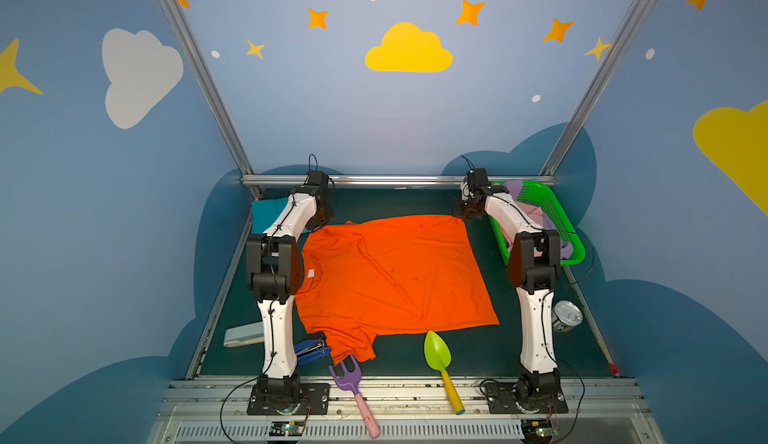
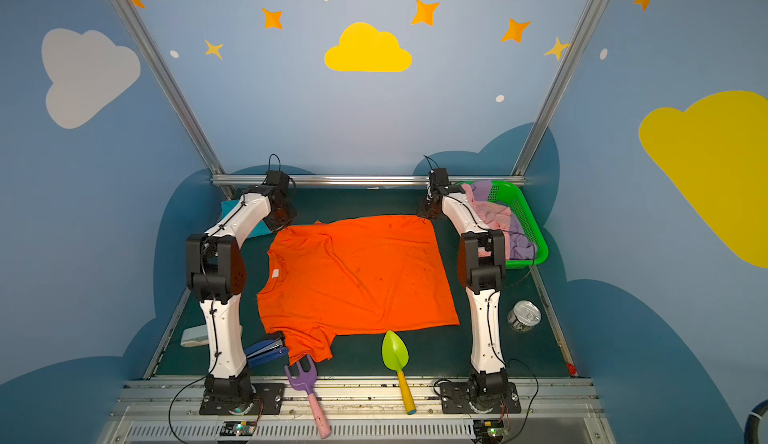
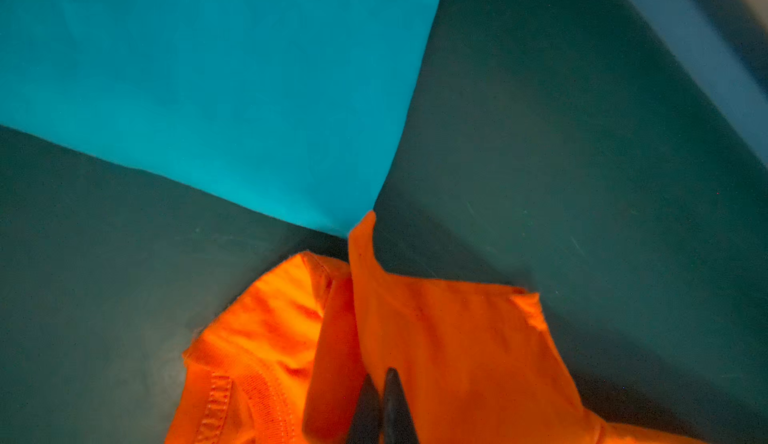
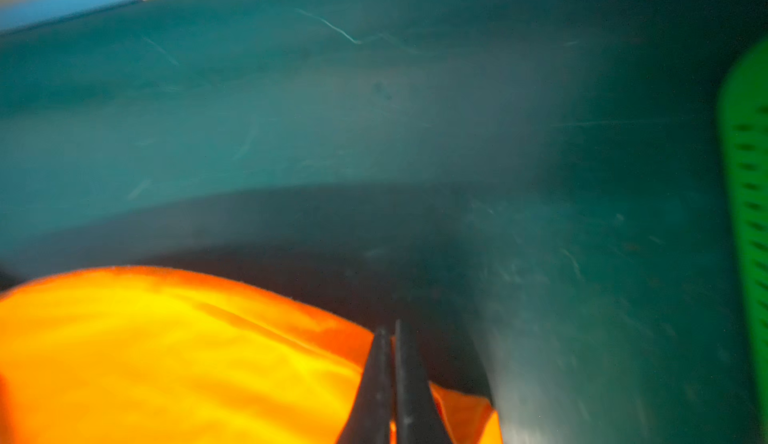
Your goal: Fold and stack the t-shirts
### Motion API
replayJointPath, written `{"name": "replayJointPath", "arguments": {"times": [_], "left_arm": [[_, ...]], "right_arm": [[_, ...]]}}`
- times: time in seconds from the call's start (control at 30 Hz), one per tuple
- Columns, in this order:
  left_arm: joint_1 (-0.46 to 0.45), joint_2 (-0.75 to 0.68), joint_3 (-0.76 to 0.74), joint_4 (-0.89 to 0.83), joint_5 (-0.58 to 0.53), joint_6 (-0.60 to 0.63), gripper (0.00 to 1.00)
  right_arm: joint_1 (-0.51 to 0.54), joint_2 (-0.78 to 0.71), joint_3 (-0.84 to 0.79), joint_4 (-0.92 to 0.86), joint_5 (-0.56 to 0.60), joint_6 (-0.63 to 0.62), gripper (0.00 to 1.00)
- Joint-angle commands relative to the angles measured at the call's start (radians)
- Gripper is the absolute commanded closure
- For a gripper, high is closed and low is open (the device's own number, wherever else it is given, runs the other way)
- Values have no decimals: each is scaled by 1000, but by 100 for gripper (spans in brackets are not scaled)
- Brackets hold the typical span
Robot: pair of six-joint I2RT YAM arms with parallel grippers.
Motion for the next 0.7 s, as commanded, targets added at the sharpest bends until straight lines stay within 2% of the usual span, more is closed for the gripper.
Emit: {"name": "replayJointPath", "arguments": {"times": [0.0,0.17,0.4,0.67], "left_arm": [[2,-61,-96,57,-29,-17,96],[0,-107,-194,80,-27,-28,96],[-4,-179,-307,90,-30,-43,96],[-50,-287,-446,88,-41,-70,96]], "right_arm": [[-11,-31,-20,-76,28,54,100],[-13,-47,-69,-125,18,67,100],[-17,-102,-187,-118,64,102,100],[-17,-150,-251,-108,77,113,100]]}}
